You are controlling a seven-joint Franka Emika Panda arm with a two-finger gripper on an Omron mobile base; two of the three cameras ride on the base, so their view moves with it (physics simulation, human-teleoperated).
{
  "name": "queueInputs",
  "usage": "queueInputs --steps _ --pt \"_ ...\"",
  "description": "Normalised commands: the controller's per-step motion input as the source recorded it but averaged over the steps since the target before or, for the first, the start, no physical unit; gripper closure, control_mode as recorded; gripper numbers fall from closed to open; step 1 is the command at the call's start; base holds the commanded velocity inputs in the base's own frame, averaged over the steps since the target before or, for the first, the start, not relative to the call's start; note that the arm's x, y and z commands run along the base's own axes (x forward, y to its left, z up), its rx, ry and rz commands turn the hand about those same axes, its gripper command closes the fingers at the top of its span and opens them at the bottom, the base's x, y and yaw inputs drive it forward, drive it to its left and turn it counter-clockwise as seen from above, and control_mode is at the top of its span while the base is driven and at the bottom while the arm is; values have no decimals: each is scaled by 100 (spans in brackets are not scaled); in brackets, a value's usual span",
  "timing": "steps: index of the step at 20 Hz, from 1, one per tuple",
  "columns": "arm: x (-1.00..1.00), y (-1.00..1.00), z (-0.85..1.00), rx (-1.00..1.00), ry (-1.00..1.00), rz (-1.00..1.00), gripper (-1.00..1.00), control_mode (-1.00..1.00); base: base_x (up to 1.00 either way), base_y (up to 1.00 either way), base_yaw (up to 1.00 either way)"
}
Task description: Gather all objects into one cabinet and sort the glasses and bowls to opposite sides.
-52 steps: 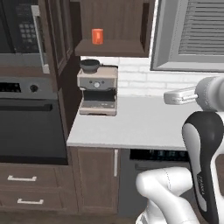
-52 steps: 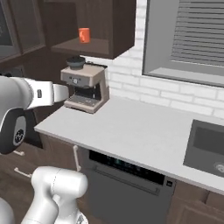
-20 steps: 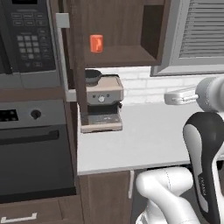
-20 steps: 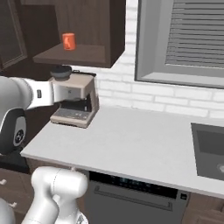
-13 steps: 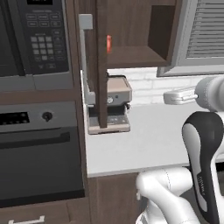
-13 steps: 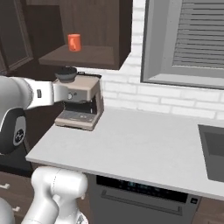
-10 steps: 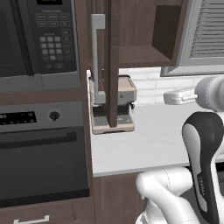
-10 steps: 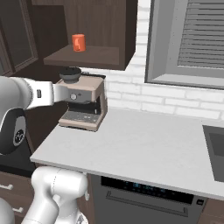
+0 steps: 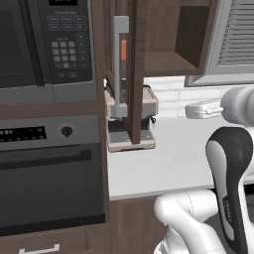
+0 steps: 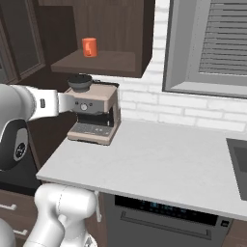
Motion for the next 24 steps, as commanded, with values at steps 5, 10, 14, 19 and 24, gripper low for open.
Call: queueInputs --steps 5,10,14,19,24 --pt "0 0 0 0 0 0 -100 100 12 0 -1" --pt "0 0 0 0 0 0 -100 100 15 0 0" --pt "0 0 0 0 0 0 -100 100 21 0 0" --pt "0 0 0 0 0 0 -100 100 1 0 0" --pt "0 0 0 0 0 0 -100 100 28 0 0"
